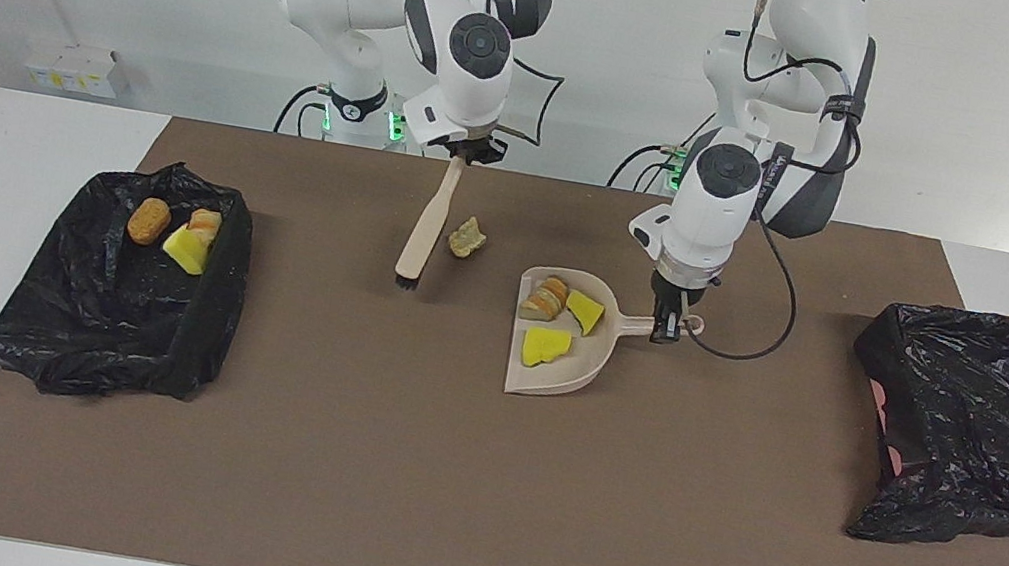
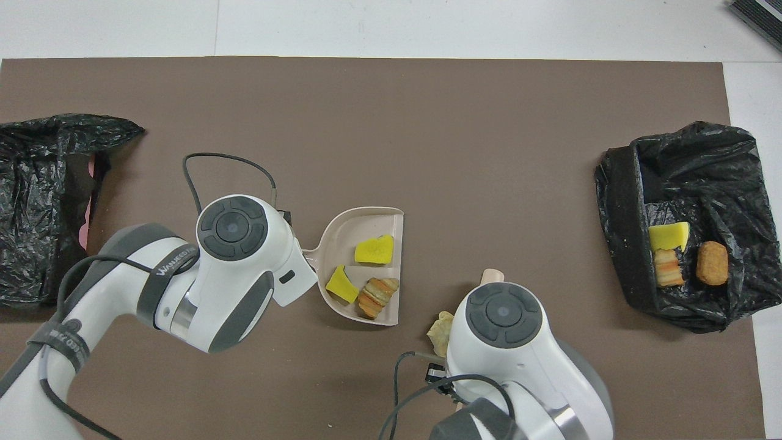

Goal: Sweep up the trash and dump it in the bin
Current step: 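Sweep the last bread chunk into the dustpan with the right gripper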

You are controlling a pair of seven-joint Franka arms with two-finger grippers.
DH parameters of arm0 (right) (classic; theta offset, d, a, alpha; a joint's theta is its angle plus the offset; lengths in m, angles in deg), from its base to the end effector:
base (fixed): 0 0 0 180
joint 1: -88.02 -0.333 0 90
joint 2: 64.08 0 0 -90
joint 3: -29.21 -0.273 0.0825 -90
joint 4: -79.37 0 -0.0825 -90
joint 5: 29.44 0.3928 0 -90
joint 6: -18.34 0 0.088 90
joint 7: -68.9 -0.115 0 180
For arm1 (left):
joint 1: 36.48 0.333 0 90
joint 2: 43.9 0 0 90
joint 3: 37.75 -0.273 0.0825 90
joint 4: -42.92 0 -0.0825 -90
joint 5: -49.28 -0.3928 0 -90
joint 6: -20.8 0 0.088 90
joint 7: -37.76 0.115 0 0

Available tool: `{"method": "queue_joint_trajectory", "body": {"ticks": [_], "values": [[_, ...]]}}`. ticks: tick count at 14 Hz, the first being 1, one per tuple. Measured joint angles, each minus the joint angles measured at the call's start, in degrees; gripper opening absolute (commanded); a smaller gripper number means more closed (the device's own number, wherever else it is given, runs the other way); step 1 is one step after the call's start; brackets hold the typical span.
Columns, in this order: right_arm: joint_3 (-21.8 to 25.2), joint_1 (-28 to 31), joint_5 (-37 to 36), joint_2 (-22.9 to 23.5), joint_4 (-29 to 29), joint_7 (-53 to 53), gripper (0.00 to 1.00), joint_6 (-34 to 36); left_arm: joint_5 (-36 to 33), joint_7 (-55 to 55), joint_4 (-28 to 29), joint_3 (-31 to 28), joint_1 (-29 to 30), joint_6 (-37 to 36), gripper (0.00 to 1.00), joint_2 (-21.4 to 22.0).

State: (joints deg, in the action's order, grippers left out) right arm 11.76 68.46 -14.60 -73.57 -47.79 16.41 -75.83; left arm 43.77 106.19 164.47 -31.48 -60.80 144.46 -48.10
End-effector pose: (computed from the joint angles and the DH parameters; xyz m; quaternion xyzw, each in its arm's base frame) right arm 0.3503 0.2985 0.3643 0.9581 -0.1735 -0.2159 0.0726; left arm 0.4785 -0.2776 0.3189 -0.6278 0.7773 0.0284 0.0278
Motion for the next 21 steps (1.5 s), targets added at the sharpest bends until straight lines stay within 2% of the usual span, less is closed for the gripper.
{"method": "queue_joint_trajectory", "body": {"ticks": [3,6,10,12,16,21], "values": [[-0.03,-2.92,1.69,-0.01,-3.00,-7.52,0.00,-3.02,-0.04,-0.20,4.34,0.02,-2.45,0.72,0.00,3.06],[-0.04,-5.47,4.52,0.50,-5.45,-10.28,0.00,-8.78,-0.05,-0.23,6.78,0.06,-2.87,1.91,0.00,4.50],[-0.02,-7.64,5.43,5.25,-6.19,-10.09,0.00,-18.64,-0.13,-0.22,8.39,-0.10,-2.89,4.09,0.00,4.87],[-0.05,-8.83,5.43,8.09,-4.31,-7.11,0.00,-20.87,-0.20,-0.22,8.69,-0.18,-2.89,4.95,0.00,4.96],[0.12,-8.86,5.46,12.48,3.09,0.36,0.00,-21.34,-0.26,-0.49,10.72,-0.49,-2.76,9.18,0.00,4.96],[0.70,-8.38,5.46,17.66,11.73,1.29,0.00,-19.65,1.78,-1.18,11.12,-0.56,1.12,13.39,0.00,4.02]]}}
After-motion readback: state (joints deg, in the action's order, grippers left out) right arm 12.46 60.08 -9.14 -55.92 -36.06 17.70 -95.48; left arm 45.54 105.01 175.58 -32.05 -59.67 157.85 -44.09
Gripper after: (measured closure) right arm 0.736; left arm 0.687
